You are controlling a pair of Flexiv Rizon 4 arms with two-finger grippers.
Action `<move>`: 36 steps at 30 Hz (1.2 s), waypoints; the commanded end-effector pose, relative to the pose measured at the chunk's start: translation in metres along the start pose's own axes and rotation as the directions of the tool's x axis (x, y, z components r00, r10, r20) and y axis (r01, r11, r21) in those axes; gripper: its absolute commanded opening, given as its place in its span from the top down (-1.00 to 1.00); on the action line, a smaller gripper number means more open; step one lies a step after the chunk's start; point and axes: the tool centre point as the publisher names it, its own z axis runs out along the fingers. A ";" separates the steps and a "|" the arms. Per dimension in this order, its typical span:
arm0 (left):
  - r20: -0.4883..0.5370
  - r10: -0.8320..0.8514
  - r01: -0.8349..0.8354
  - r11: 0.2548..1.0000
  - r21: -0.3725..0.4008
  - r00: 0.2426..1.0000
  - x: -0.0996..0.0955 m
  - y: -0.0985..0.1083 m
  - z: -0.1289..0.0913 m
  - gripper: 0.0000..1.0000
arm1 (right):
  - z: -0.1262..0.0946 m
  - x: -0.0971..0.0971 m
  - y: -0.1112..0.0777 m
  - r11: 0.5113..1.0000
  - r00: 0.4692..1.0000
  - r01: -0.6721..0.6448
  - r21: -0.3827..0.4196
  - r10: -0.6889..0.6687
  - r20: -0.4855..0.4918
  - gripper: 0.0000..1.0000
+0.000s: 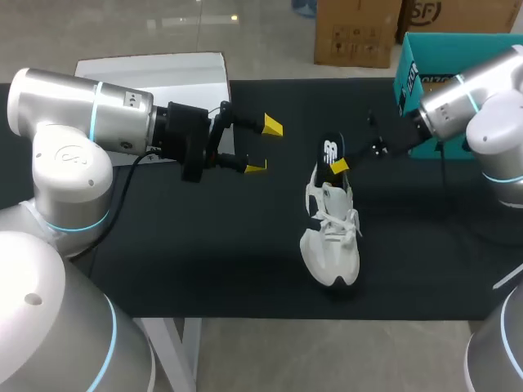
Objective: Take the shoe out of the shoebox, open the shoe tongue, remove and reinsert the insole, then place the shoe into the shoebox
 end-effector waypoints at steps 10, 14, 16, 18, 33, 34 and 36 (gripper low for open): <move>-0.005 0.001 -0.001 1.000 0.001 1.000 0.000 0.000 0.000 -1.00 | 0.005 0.007 -0.025 0.999 0.999 -0.036 0.006 0.037 -0.014 1.00; -0.005 0.001 -0.001 1.000 0.001 1.000 0.000 0.000 0.000 -1.00 | 0.008 0.013 -0.035 0.999 0.999 -0.049 0.014 0.049 -0.023 1.00; -0.005 0.001 -0.001 1.000 0.001 1.000 0.000 0.000 0.000 -1.00 | 0.012 0.017 -0.040 0.998 0.998 -0.053 0.024 0.054 -0.032 1.00; -0.005 0.001 -0.001 1.000 0.001 1.000 0.000 0.000 0.000 -1.00 | 0.016 0.018 -0.044 0.998 0.998 -0.055 0.033 0.056 -0.038 1.00; -0.005 0.001 -0.001 1.000 0.001 1.000 0.000 0.000 0.000 -1.00 | 0.020 0.019 -0.042 0.997 0.998 -0.060 0.055 0.061 -0.022 -1.00; -0.005 0.001 -0.001 1.000 0.001 1.000 0.000 0.000 0.000 -1.00 | 0.018 0.018 -0.039 0.997 0.998 -0.056 0.052 0.057 -0.017 -1.00; -0.005 0.001 -0.001 1.000 0.001 1.000 0.000 0.000 0.000 -1.00 | 0.015 0.015 -0.034 0.998 0.999 -0.050 0.046 0.050 -0.007 -1.00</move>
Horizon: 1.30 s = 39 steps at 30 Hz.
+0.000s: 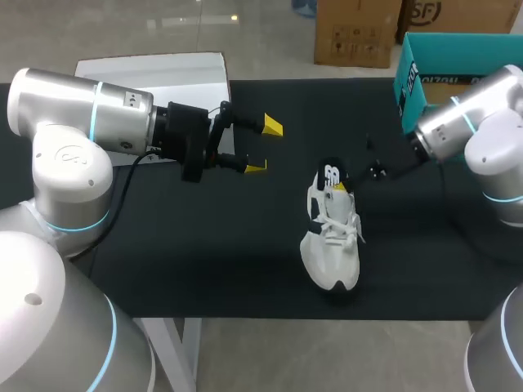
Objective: Take the shoe out of the shoebox, open the shoe tongue, remove and reinsert the insole, then place the shoe into the shoebox
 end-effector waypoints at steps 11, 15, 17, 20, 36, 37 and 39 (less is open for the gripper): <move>-0.005 0.001 -0.001 1.000 0.001 1.000 0.000 0.000 0.000 -1.00 | -0.012 -0.012 0.017 1.000 0.999 0.016 -0.018 -0.015 0.034 0.15; -0.005 0.001 -0.001 1.000 0.001 1.000 0.000 0.000 0.000 -1.00 | -0.009 -0.011 0.016 1.000 0.999 0.018 -0.013 -0.018 0.032 1.00; -0.005 0.001 -0.001 1.000 0.001 1.000 0.000 0.000 0.000 -1.00 | -0.008 -0.010 0.013 1.000 0.999 0.015 -0.013 -0.014 0.030 1.00; -0.005 0.001 -0.001 1.000 0.001 1.000 0.000 0.000 0.000 -1.00 | -0.008 -0.010 0.009 1.000 1.000 0.006 -0.014 -0.005 0.029 1.00; -0.005 0.001 -0.001 1.000 0.001 1.000 0.000 0.000 0.000 -1.00 | 0.000 -0.004 -0.011 1.000 1.000 -0.027 -0.002 0.027 0.015 1.00; -0.005 0.001 -0.001 1.000 0.001 1.000 0.000 0.000 0.000 -1.00 | 0.002 -0.004 -0.012 1.000 0.999 -0.030 -0.001 0.030 0.013 1.00; -0.005 0.001 -0.001 1.000 0.001 1.000 0.000 0.000 0.000 -1.00 | 0.004 -0.003 -0.014 0.999 0.999 -0.036 0.001 0.036 0.010 1.00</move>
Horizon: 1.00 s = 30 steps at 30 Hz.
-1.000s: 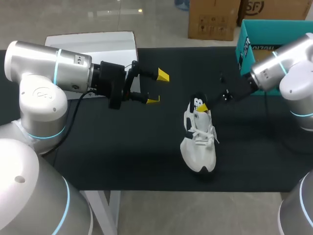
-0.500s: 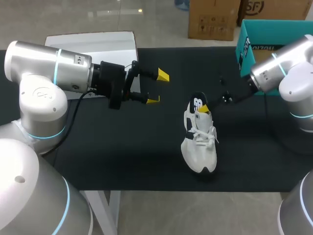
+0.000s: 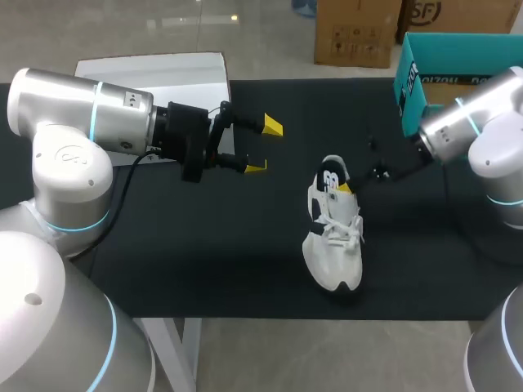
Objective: Take the shoe out of the shoebox, open the shoe tongue, remove and reinsert the insole, then place the shoe into the shoebox
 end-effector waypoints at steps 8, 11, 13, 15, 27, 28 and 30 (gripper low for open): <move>-0.005 0.001 -0.001 1.000 0.001 1.000 0.000 0.000 0.000 -1.00 | 0.009 -0.002 -0.004 1.000 0.999 -0.021 0.009 0.020 0.034 0.07; -0.005 0.001 -0.001 1.000 0.001 1.000 0.000 0.000 0.000 -1.00 | 0.000 -0.001 0.005 1.000 0.998 -0.006 -0.008 0.006 0.059 -1.00; -0.005 0.001 -0.001 1.000 0.001 1.000 0.000 0.000 0.000 -1.00 | -0.005 -0.001 0.010 1.000 0.997 0.003 -0.014 -0.002 0.081 -1.00; -0.005 0.001 -0.001 1.000 0.001 1.000 0.000 0.000 0.000 -1.00 | -0.013 -0.002 0.016 0.999 0.995 0.006 -0.034 -0.002 0.102 -1.00; -0.005 0.001 -0.001 1.000 0.001 1.000 0.000 0.000 0.000 -1.00 | -0.052 -0.005 0.043 0.998 0.946 -0.014 -0.055 0.031 0.321 -1.00; -0.005 0.001 -0.001 1.000 0.001 1.000 0.000 0.000 0.000 -1.00 | -0.056 -0.003 0.045 0.998 0.933 -0.030 -0.057 0.049 0.356 -1.00; -0.005 0.001 -0.001 1.000 0.001 1.000 0.000 0.000 0.000 -1.00 | -0.060 0.003 0.047 0.996 0.890 -0.084 -0.041 0.093 0.446 -1.00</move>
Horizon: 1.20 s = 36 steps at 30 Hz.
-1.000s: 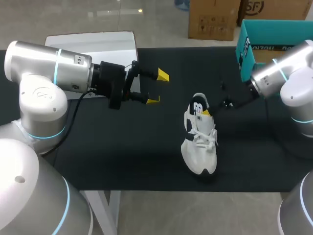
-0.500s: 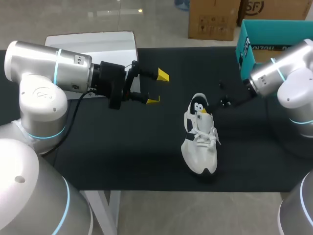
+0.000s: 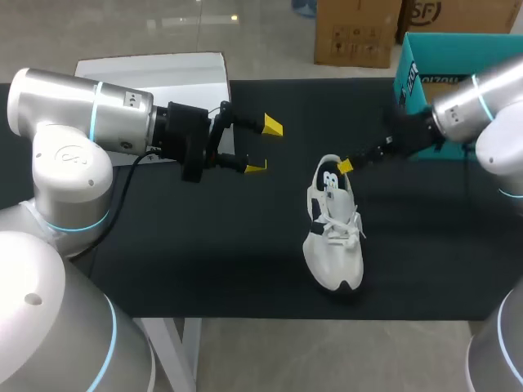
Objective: Take the shoe out of the shoebox, open the shoe tongue, remove and reinsert the insole, then place the shoe into the shoebox
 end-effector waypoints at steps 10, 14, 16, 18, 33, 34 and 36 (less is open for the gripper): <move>-0.005 0.001 -0.001 1.000 0.001 1.000 0.000 0.000 0.000 -1.00 | -0.027 0.033 0.005 0.985 0.877 -0.146 0.090 0.087 0.472 -1.00; -0.005 0.001 -0.001 1.000 0.001 1.000 0.000 0.000 0.000 -1.00 | -0.027 0.033 0.005 0.985 0.877 -0.146 0.090 0.087 0.472 -1.00; -0.005 0.001 -0.001 1.000 0.001 1.000 0.000 0.000 0.000 -1.00 | -0.027 0.033 0.005 0.985 0.877 -0.146 0.090 0.087 0.472 -1.00; -0.005 0.001 -0.001 1.000 0.001 1.000 0.000 0.000 0.000 -1.00 | -0.027 0.033 0.005 0.985 0.877 -0.146 0.090 0.087 0.472 -1.00; -0.005 0.001 -0.001 1.000 0.001 1.000 0.000 0.000 0.000 -1.00 | -0.019 0.043 0.003 0.981 0.872 -0.166 0.102 0.098 0.479 -1.00; -0.005 0.001 -0.001 1.000 0.001 1.000 0.000 0.000 0.000 -1.00 | -0.016 0.044 0.002 0.978 0.869 -0.175 0.111 0.100 0.485 -1.00; -0.005 0.001 -0.001 1.000 0.001 1.000 0.000 0.000 0.000 -1.00 | -0.010 0.048 0.000 0.975 0.872 -0.201 0.094 0.134 0.471 -1.00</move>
